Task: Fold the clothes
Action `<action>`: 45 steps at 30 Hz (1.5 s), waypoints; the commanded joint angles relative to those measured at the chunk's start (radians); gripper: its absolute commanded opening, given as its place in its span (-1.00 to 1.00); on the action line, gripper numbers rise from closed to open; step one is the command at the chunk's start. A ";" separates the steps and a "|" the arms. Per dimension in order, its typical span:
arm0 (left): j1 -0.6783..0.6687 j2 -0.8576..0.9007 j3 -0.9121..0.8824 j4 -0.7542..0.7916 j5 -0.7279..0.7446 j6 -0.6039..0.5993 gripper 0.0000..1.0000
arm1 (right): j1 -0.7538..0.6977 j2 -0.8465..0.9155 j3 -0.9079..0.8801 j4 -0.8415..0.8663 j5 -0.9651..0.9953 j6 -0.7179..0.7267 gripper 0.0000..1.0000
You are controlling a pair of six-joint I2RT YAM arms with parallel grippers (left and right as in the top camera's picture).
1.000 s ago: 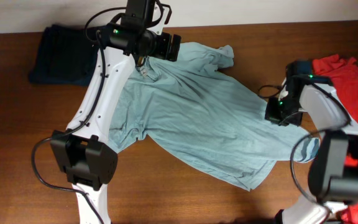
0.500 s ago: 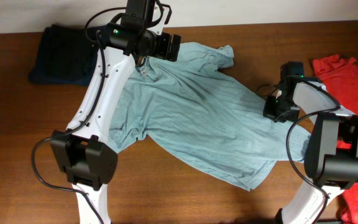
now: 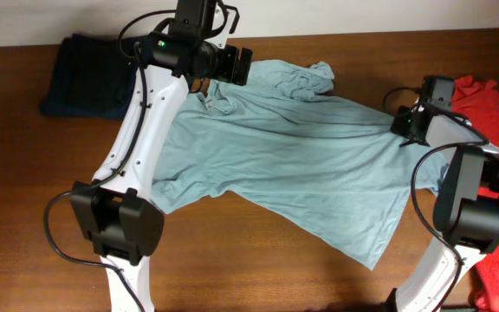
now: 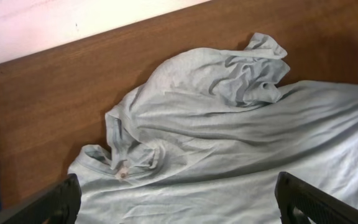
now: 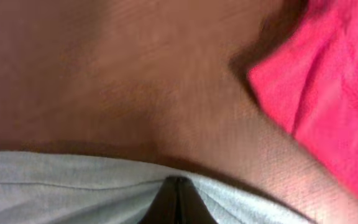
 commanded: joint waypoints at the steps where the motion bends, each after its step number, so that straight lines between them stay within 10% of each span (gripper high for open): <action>1: 0.006 -0.027 0.003 0.002 0.011 -0.006 0.98 | -0.005 0.063 -0.034 0.084 0.023 -0.085 -0.92; 19: 0.006 -0.027 0.003 0.002 0.011 -0.006 0.98 | -0.003 -0.396 0.414 -0.715 -0.174 -0.080 -0.46; 33: 0.006 -0.027 0.003 0.002 0.011 -0.006 0.98 | -0.002 -0.766 0.399 -1.161 -0.239 0.036 -0.44; 45: 0.006 -0.027 0.003 0.002 0.011 -0.006 0.98 | 0.183 -0.766 -0.023 -1.064 -0.275 0.034 -0.44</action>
